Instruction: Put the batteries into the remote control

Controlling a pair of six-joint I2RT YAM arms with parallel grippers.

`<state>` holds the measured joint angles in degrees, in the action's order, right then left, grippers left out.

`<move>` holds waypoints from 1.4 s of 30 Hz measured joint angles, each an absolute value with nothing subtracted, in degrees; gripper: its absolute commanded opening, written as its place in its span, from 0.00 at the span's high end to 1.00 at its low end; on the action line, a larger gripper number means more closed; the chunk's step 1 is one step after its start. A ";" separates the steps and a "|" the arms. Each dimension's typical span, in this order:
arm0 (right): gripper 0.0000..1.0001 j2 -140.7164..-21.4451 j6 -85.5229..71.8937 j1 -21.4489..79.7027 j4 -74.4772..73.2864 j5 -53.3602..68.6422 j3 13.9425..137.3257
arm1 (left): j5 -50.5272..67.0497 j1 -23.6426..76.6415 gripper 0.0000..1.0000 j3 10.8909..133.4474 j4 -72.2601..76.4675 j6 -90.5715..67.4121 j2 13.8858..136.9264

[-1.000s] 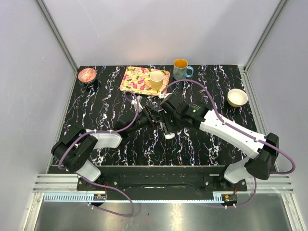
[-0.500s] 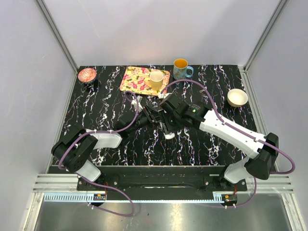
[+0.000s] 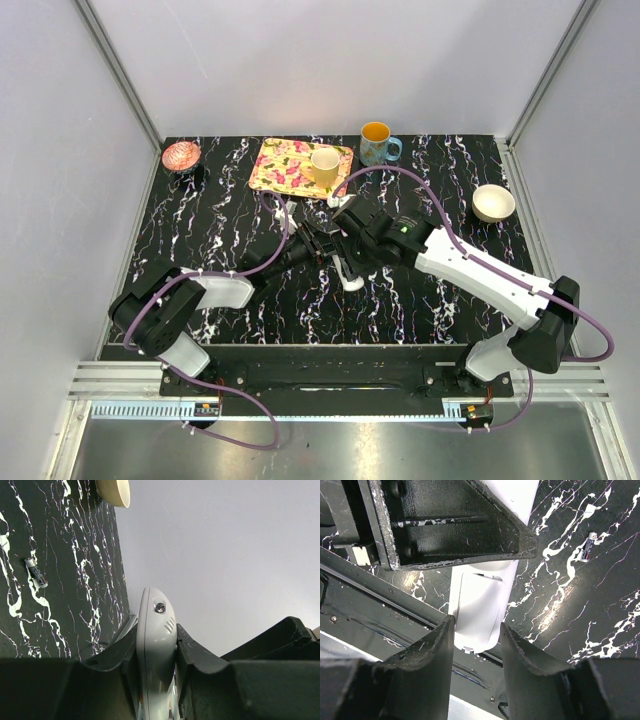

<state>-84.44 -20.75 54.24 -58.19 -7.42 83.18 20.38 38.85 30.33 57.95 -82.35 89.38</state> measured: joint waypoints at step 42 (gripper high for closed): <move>0.68 -85.17 -23.97 54.24 -59.44 -7.09 85.06 | 20.75 38.89 1.00 30.33 58.19 -82.37 89.45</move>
<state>-85.17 -23.97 54.24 -59.44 -7.09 85.06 20.75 38.89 30.33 58.19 -82.37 89.45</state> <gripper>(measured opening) 0.434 0.310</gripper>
